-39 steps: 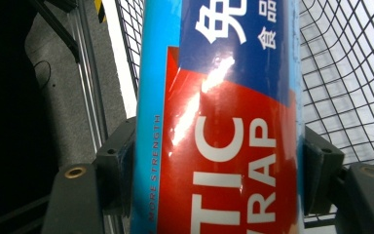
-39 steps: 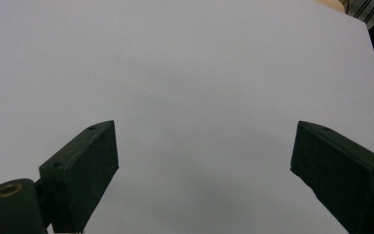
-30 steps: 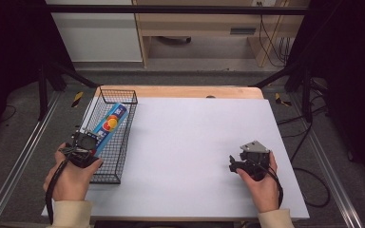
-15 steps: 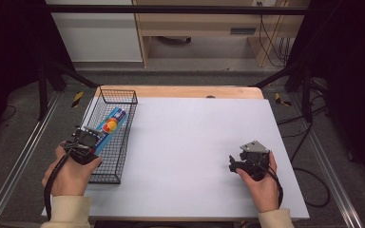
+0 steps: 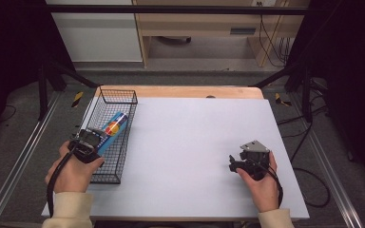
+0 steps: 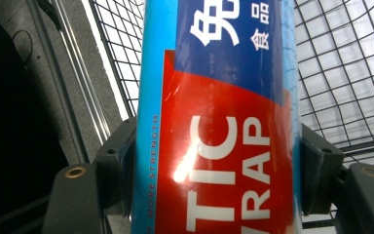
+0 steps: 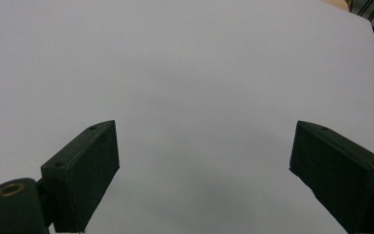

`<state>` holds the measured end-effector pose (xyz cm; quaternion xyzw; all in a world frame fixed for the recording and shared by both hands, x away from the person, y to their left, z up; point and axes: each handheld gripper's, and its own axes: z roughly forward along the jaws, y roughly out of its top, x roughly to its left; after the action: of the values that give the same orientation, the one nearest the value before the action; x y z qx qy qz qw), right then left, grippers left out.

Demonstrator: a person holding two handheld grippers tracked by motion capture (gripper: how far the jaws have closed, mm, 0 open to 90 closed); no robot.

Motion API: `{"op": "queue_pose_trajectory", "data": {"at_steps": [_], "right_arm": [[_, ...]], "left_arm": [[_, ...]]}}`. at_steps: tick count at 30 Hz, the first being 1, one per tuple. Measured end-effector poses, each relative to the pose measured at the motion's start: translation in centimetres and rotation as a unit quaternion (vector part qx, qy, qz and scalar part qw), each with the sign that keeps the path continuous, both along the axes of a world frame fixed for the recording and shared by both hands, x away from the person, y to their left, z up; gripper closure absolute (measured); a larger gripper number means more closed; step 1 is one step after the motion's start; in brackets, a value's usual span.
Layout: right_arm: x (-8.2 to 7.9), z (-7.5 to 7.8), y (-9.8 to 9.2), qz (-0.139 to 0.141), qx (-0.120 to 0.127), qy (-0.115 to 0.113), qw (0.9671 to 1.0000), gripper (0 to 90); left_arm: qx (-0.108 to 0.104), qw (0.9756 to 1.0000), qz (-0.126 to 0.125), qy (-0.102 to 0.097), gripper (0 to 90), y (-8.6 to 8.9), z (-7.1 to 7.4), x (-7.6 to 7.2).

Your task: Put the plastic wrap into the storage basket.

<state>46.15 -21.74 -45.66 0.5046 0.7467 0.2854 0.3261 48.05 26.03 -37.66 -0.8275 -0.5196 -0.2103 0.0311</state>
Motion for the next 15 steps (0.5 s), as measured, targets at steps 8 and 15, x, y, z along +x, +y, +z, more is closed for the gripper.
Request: {"op": "queue_pose_trajectory", "data": {"at_steps": [8,15], "right_arm": [[-0.02,0.06,-0.07,-0.006,0.005,0.000,1.0000,10.9],[-0.01,0.06,0.05,-0.003,0.004,0.002,1.0000,10.8]], "left_arm": [[0.004,0.9999,-0.001,0.010,31.7,-0.15,-0.18,0.16],[0.023,0.9995,-0.006,0.020,31.6,-0.63,-0.45,0.64]]}}
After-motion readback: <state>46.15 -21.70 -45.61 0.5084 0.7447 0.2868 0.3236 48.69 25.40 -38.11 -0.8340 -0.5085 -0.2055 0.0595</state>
